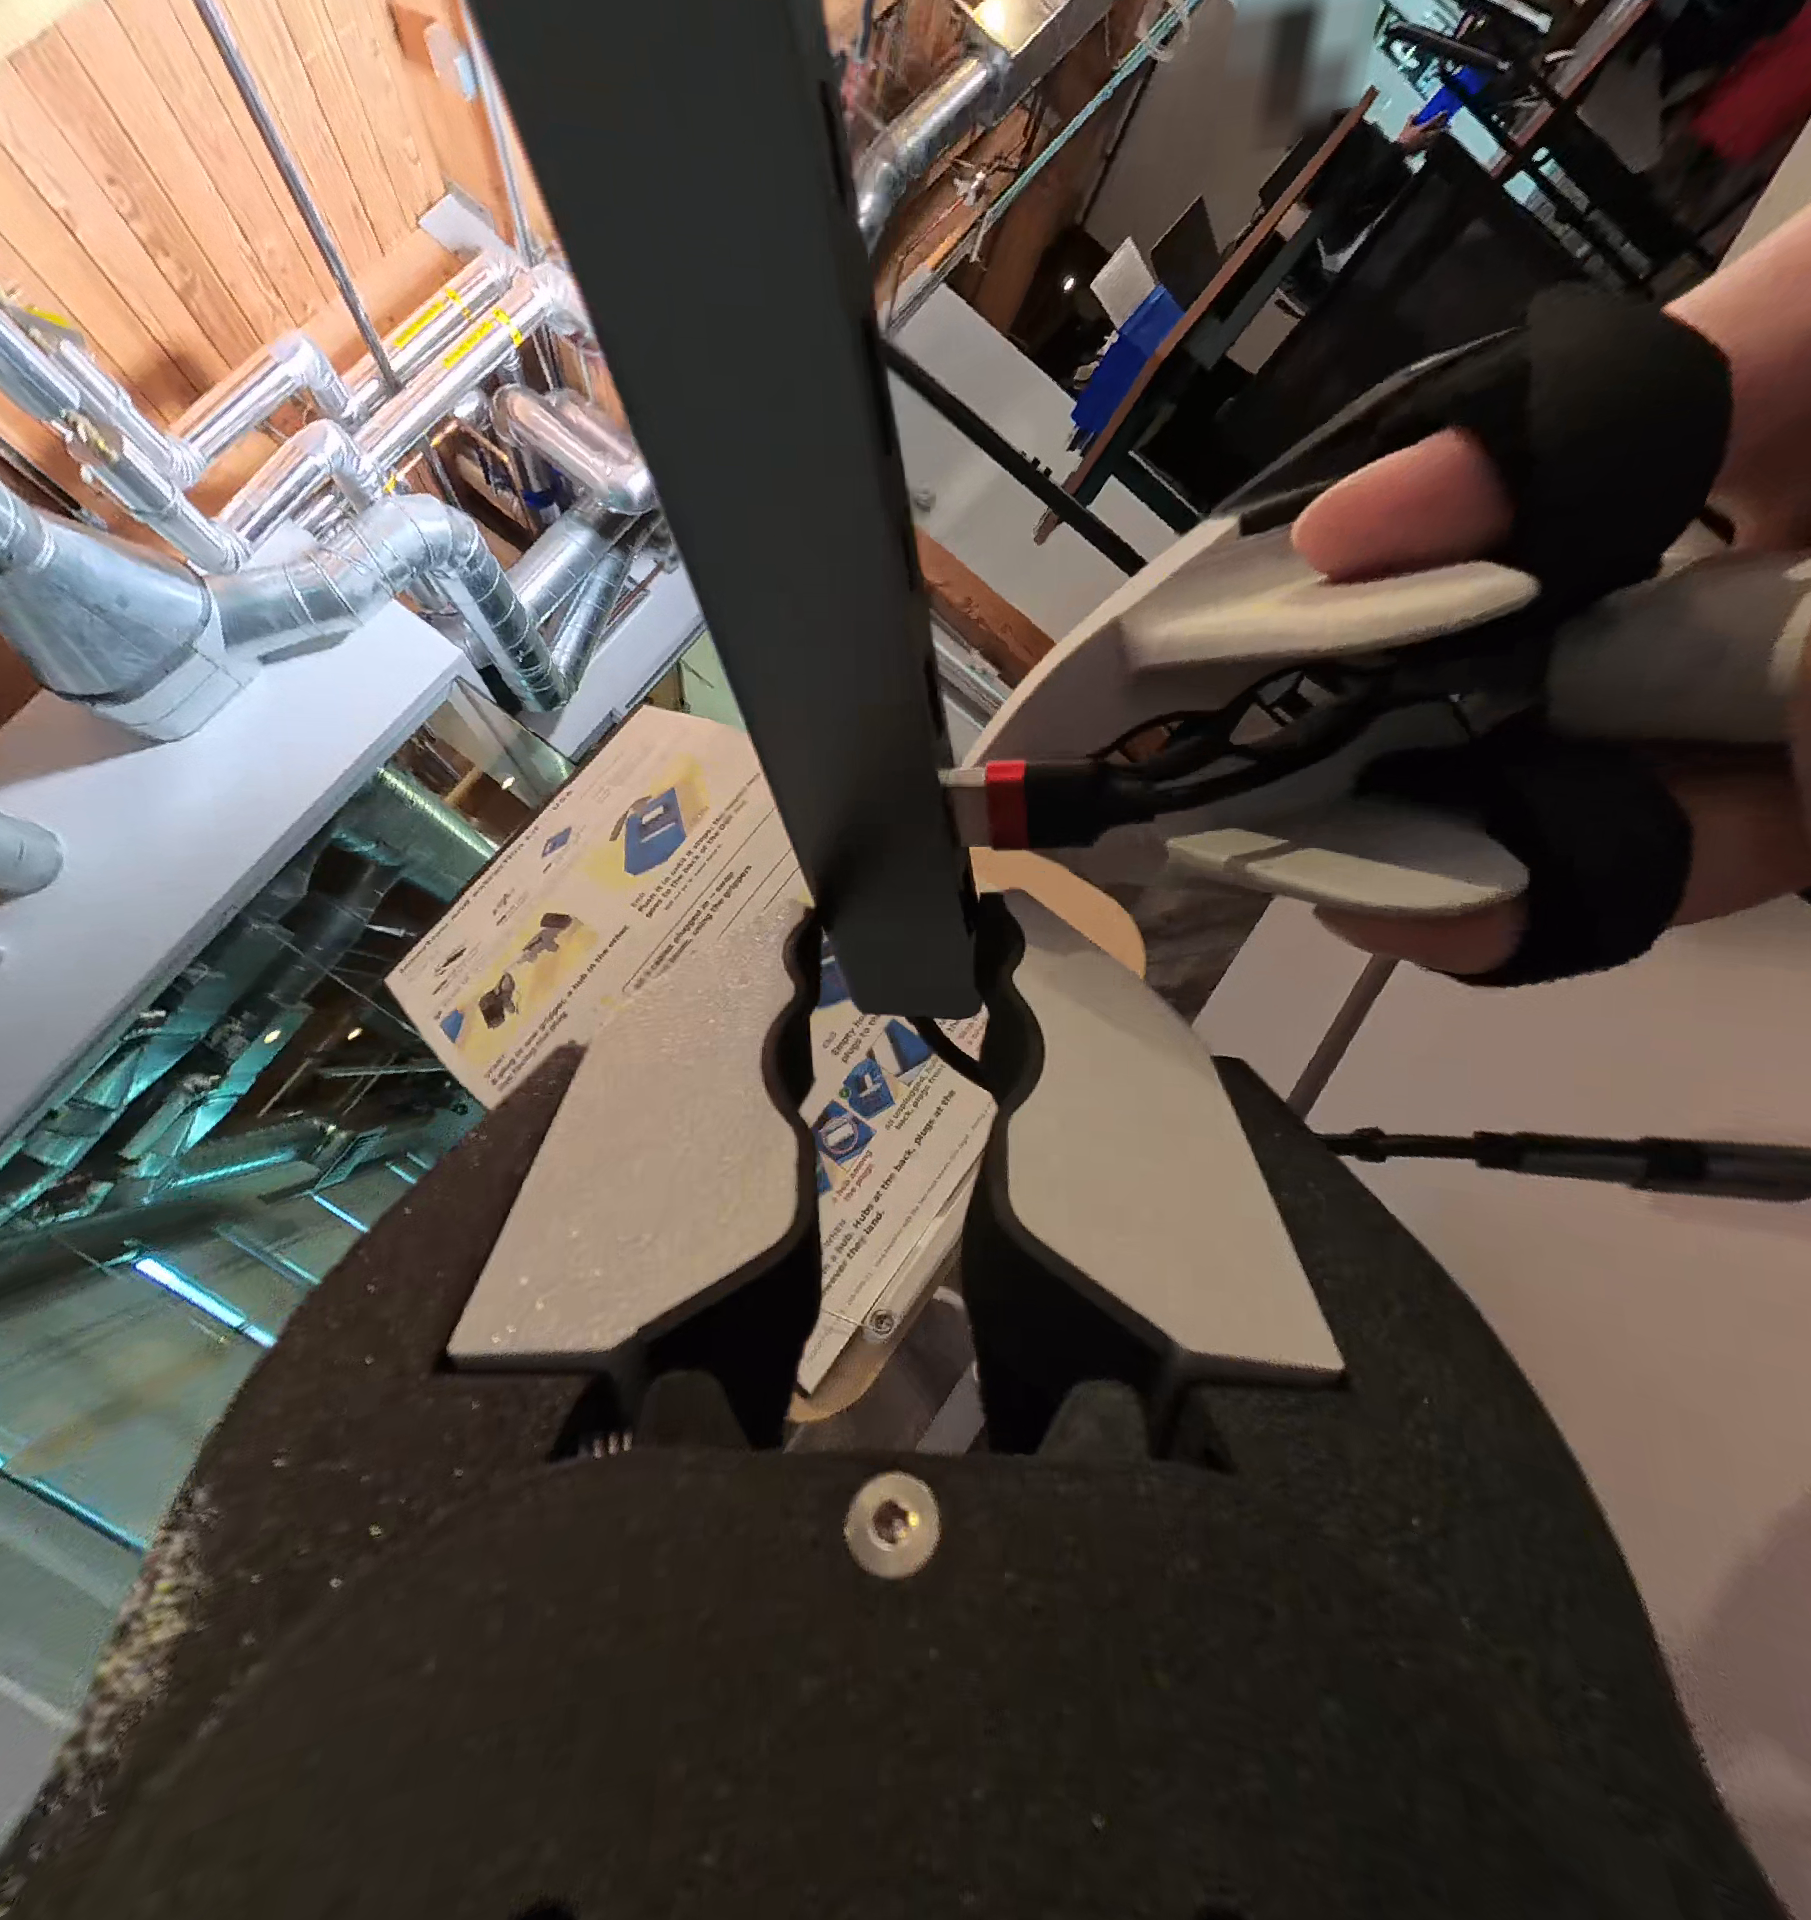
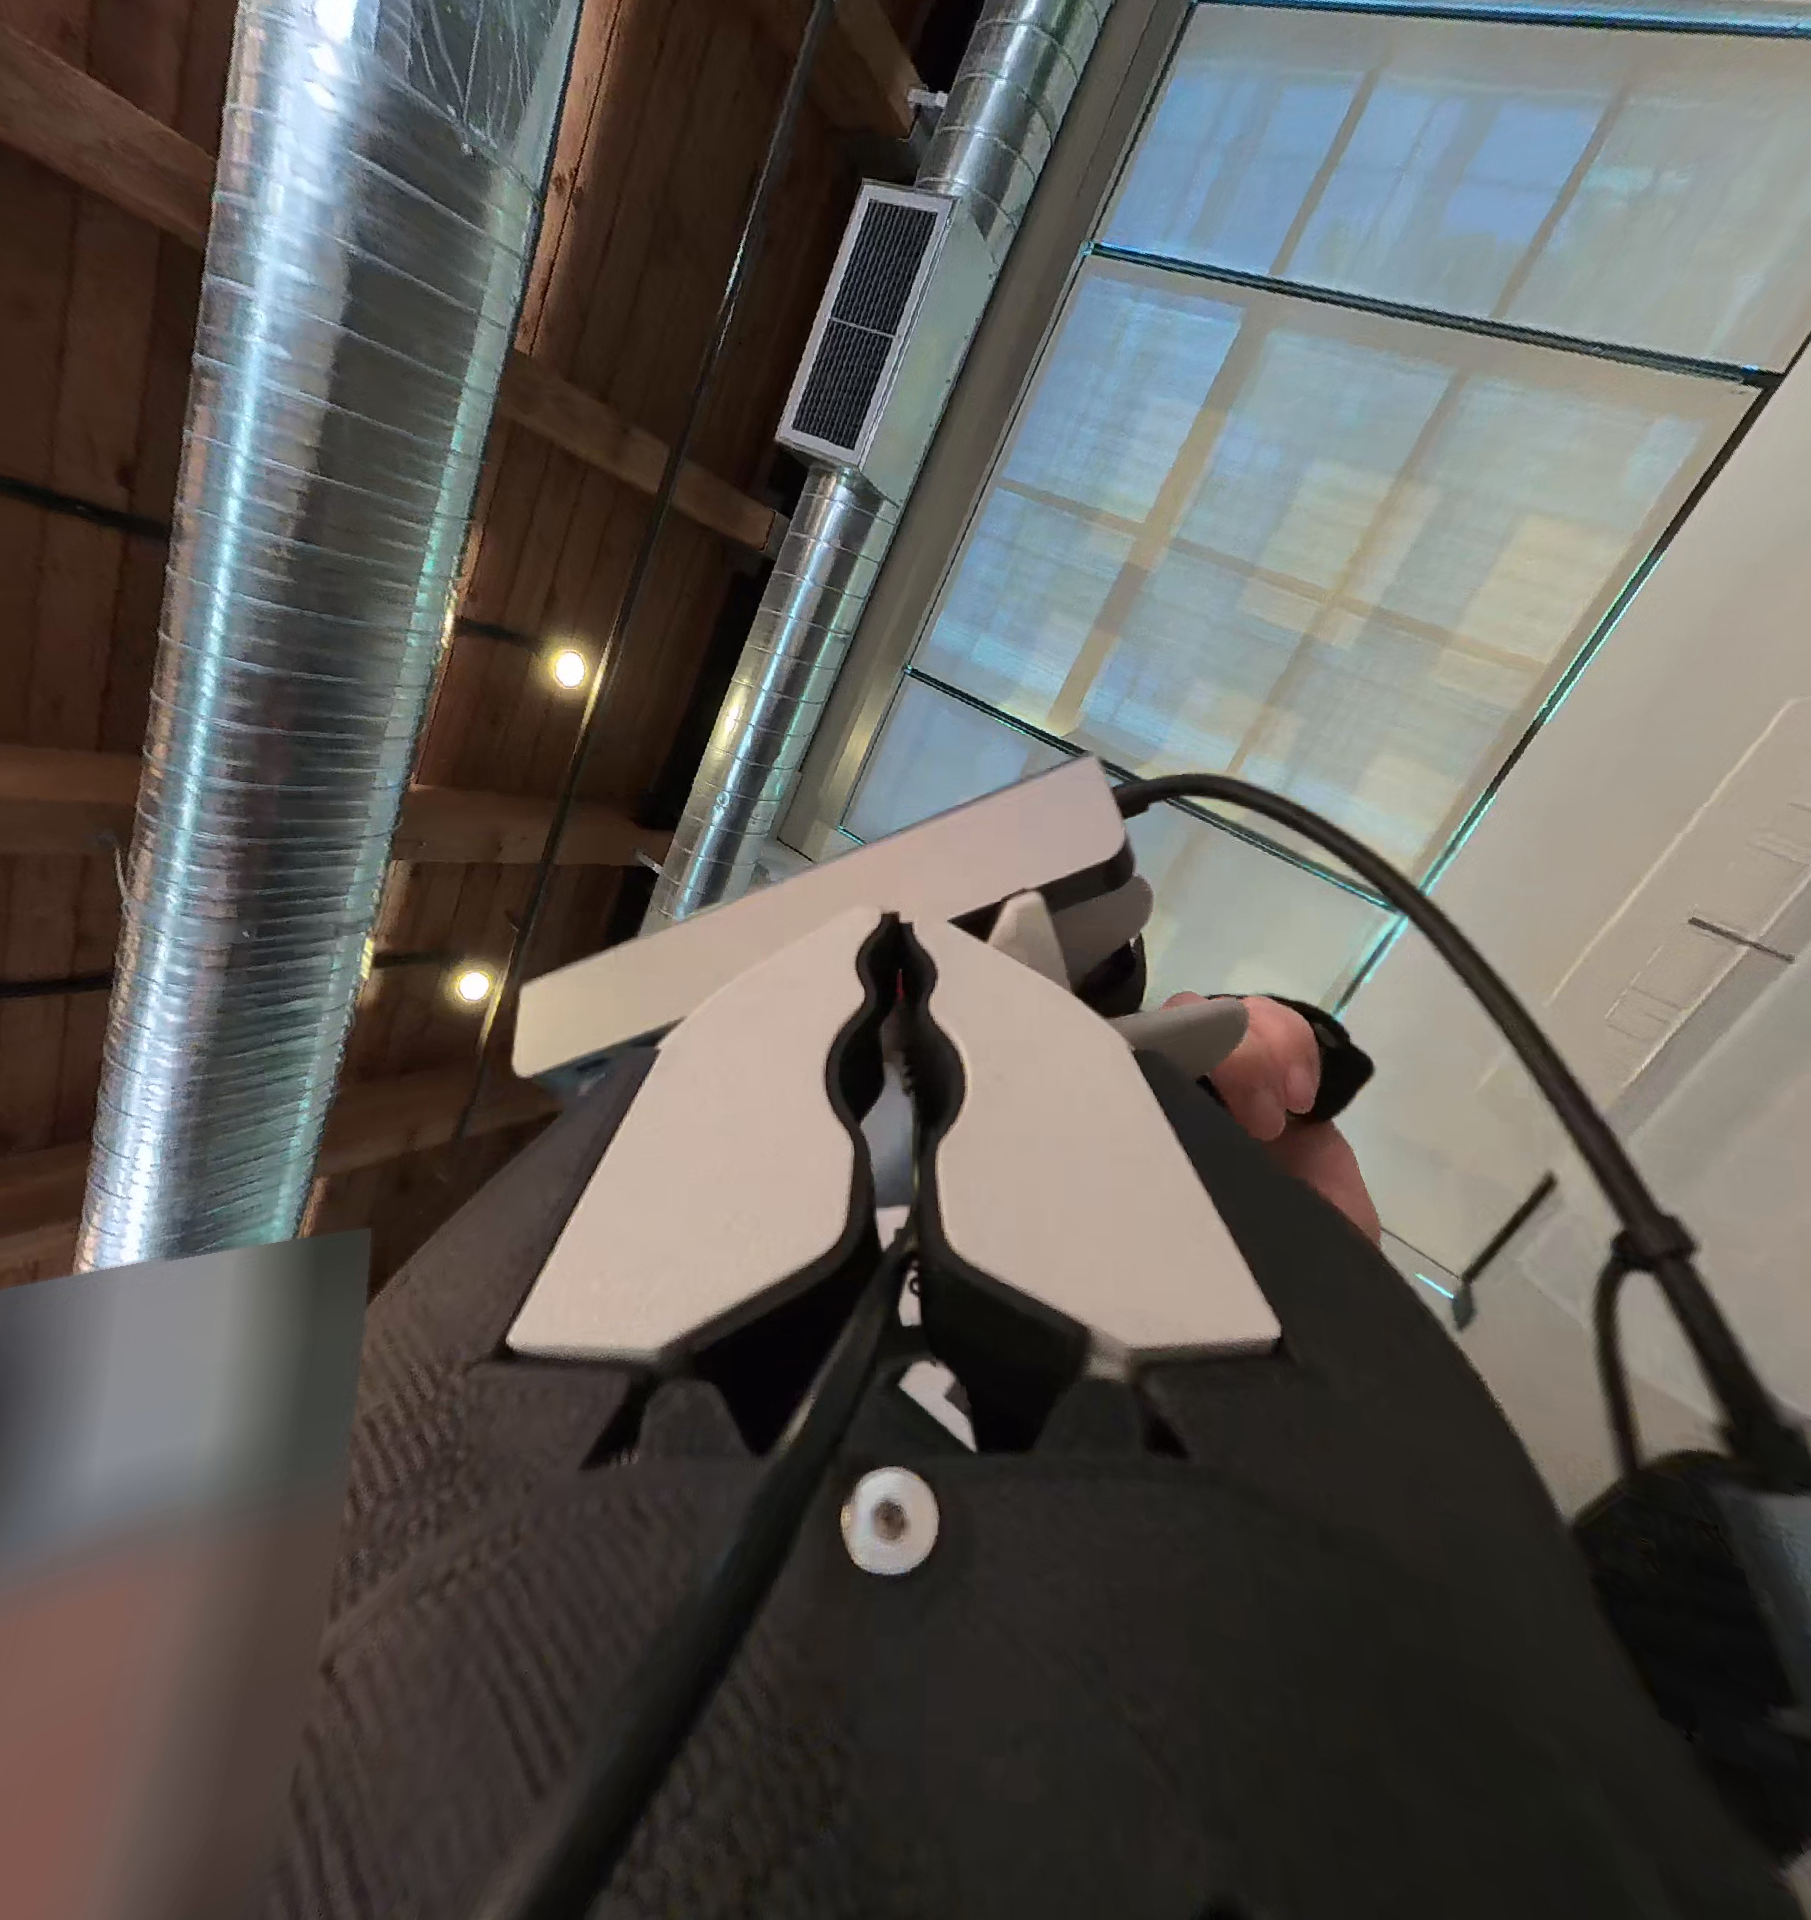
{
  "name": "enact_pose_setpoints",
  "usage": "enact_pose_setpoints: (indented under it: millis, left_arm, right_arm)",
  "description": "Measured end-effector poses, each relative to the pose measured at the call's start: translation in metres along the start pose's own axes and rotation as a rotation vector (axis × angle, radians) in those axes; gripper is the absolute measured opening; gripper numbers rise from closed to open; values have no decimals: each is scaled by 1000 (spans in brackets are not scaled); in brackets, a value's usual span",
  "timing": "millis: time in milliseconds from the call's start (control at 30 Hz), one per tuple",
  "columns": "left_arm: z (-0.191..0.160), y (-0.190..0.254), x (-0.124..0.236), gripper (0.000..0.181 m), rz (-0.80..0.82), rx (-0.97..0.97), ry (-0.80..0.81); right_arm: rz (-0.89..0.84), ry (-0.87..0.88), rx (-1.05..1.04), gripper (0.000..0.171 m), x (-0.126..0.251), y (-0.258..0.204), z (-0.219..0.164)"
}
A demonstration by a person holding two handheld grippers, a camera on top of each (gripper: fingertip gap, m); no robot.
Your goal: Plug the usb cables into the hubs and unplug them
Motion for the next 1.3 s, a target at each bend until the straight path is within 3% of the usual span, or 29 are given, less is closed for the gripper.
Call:
enact_pose_setpoints:
  millis: [433, 600, 733, 1300]
  left_arm:
    - [-13, -17, -5, 28, 10, 229, -92]
    - [-13, -22, -4, 28, -41, 341, -94]
    - [-11, -22, -4, 28, -44, 365, -85]
    - [-20, -46, 4, 28, -3, 425, -107]
  right_arm:
    - [-106, -131, 571, 2, -2, -20, 15]
    - [75, -149, 581, 7, -6, -38, 8]
    - [117, -130, 574, 8, -6, -39, 8]
    - [-85, -30, 729, 45, 3, -19, 30]
Point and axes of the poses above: each gripper's, where its closed fingertips meet, x back along the fingers, z out of its top, y = z × x across the jaws, the point moved 4 cm from there along x, back along the fingers, and after that the axes turned 5 degrees about -y, right-handed, at the moved point
